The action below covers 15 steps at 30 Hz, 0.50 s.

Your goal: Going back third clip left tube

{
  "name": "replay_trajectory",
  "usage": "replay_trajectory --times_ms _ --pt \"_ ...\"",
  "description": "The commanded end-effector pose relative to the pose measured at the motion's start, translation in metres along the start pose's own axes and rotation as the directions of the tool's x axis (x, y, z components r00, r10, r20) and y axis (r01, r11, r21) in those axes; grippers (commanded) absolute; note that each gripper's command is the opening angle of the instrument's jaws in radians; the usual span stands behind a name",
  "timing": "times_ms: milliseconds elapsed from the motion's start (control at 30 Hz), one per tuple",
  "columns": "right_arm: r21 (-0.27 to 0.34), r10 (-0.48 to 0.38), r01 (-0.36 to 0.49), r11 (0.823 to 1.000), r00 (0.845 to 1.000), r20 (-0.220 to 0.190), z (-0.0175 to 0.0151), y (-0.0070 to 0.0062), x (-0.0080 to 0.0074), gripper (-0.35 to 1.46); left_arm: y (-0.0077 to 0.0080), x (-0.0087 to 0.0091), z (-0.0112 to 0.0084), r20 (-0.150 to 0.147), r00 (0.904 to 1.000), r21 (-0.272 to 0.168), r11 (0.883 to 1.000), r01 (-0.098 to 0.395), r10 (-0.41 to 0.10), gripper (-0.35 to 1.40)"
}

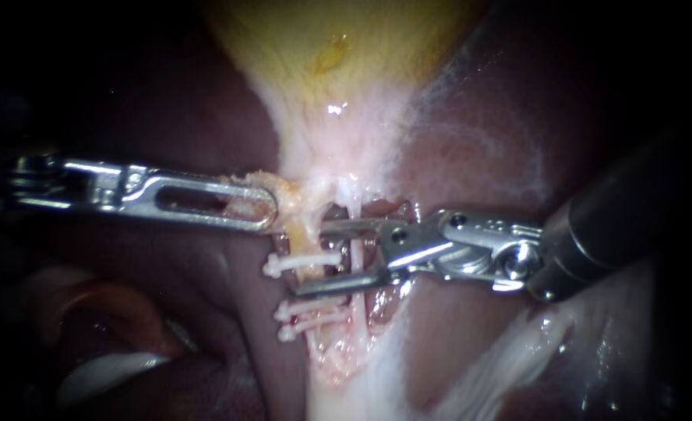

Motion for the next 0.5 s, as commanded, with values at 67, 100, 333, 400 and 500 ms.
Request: replay_trajectory --times_ms 67,100,333,400,500 --pt "0.005 -0.015 0.015 1.0 1.0 0.0 -0.0016 -0.0001 0.0003 0.5 0.0 0.0 0.0 0.0 1.0 0.001 1.0 0.0 0.0 -0.35" --pt "0.003 -0.019 0.019 1.0 1.0 0.0 -0.0023 -0.0001 0.0004 0.5 0.0 0.0 0.0 0.0 1.0 0.001 1.0 0.0 0.0 -0.35" --pt "-0.011 -0.089 0.09 0.996 0.996 0.003 -0.0076 -0.0006 0.0006 0.5 0.0 0.0 -0.0001 -0.001 1.0 0.001 1.0 -0.001 0.001 -0.35" --pt "-0.015 -0.11 0.11 0.994 0.994 0.006 -0.0093 -0.0009 0.0004 0.5 0.0001 0.0 -0.0001 -0.001 1.0 0.001 1.0 -0.001 0.001 -0.35" --pt "-0.017 -0.123 0.123 0.992 0.992 0.007 -0.0111 -0.0013 0.0003 0.5 0.0001 0.0 -0.0001 -0.001 1.0 0.001 1.0 -0.001 0.001 -0.35"
